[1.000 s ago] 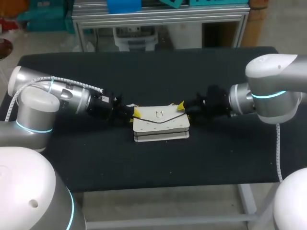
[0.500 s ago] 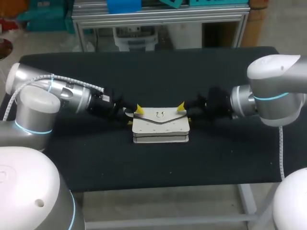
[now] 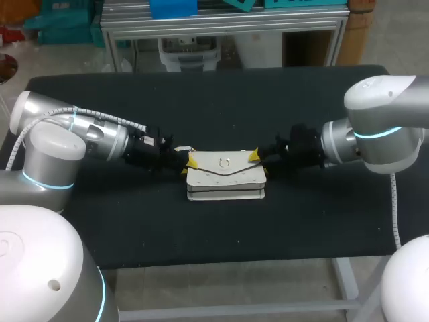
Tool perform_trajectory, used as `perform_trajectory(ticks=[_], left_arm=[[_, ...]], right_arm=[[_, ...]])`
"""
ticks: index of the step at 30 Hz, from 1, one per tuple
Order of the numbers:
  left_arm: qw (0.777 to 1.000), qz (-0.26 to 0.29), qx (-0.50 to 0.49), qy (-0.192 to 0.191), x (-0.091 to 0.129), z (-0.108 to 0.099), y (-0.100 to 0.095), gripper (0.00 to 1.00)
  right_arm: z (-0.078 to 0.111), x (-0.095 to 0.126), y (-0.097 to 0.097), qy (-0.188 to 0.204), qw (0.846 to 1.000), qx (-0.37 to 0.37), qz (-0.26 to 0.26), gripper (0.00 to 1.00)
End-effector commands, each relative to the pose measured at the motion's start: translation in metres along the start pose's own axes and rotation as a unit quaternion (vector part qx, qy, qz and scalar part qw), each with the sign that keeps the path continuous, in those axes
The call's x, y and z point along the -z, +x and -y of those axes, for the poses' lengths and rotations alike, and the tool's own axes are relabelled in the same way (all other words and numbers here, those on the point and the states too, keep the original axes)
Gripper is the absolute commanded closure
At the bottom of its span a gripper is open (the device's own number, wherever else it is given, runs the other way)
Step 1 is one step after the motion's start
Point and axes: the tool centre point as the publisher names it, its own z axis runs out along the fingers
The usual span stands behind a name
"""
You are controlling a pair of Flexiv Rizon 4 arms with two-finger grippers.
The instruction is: Pick up the bag, open it, inspect its contents, close it, and place it on the opposite side
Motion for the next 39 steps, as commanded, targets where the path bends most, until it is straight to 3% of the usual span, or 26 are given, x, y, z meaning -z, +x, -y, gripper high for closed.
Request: perform_trajectory(ticks=[1, 6, 10, 11, 13, 14, 15, 16, 21, 24, 26, 28, 33, 39], left_arm=[[1.0, -0.002, 0.002, -0.001, -0.007, 0.002, -0.002, 1.0], [1.0, 0.004, -0.012, 0.005, -0.001, -0.001, 0.005, 1.0], [1.0, 0.011, -0.021, 0.007, 0.002, -0.005, 0.01, 0.09], [1.0, 0.012, -0.024, 0.007, 0.002, -0.006, 0.011, 0.0], [0.999, 0.014, -0.028, 0.009, 0.003, -0.008, 0.013, 0.0], [0.999, 0.015, -0.03, 0.011, 0.003, -0.009, 0.014, 0.0], [0.999, 0.017, -0.032, 0.013, 0.004, -0.01, 0.014, 0.0], [0.999, 0.017, -0.032, 0.014, 0.005, -0.011, 0.015, 0.0], [0.999, 0.017, -0.035, 0.019, 0.009, -0.016, 0.014, 0.05], [0.999, 0.015, -0.035, 0.023, 0.012, -0.019, 0.011, 0.25], [0.999, 0.014, -0.034, 0.025, 0.014, -0.022, 0.008, 0.33], [0.999, 0.012, -0.034, 0.027, 0.015, -0.024, 0.008, 0.51], [0.999, 0.004, -0.04, 0.017, 0.013, -0.025, 0.01, 0.77], [0.999, 0.022, -0.04, -0.003, 0.002, -0.027, 0.008, 0.82]], right_arm=[[-0.003, -0.009, -0.001, 0.006, 1.0, 0.002, 0.0, 1.0], [0.0, 0.001, 0.009, -0.011, 1.0, 0.024, 0.003, 1.0], [0.0, 0.009, 0.016, -0.024, 0.999, 0.035, 0.009, 1.0], [0.001, 0.01, 0.018, -0.025, 0.999, 0.035, 0.009, 1.0], [0.002, 0.013, 0.02, -0.03, 0.999, 0.036, 0.011, 1.0], [0.003, 0.014, 0.021, -0.03, 0.999, 0.037, 0.011, 0.68], [0.004, 0.015, 0.022, -0.029, 0.999, 0.038, 0.01, 0.5], [0.005, 0.016, 0.022, -0.03, 0.999, 0.038, 0.009, 0.0], [0.007, 0.021, 0.015, -0.028, 0.999, 0.025, 0.004, 0.0], [0.008, 0.026, 0.008, -0.029, 0.999, 0.014, 0.003, 0.0], [0.008, 0.029, 0.004, -0.03, 1.0, 0.009, 0.001, 0.0], [0.009, 0.03, 0.002, -0.031, 0.999, 0.006, -0.002, 0.0], [0.012, 0.027, 0.004, -0.029, 1.0, 0.007, -0.008, 0.0], [0.015, 0.026, 0.004, -0.023, 1.0, 0.007, -0.008, 0.0]])
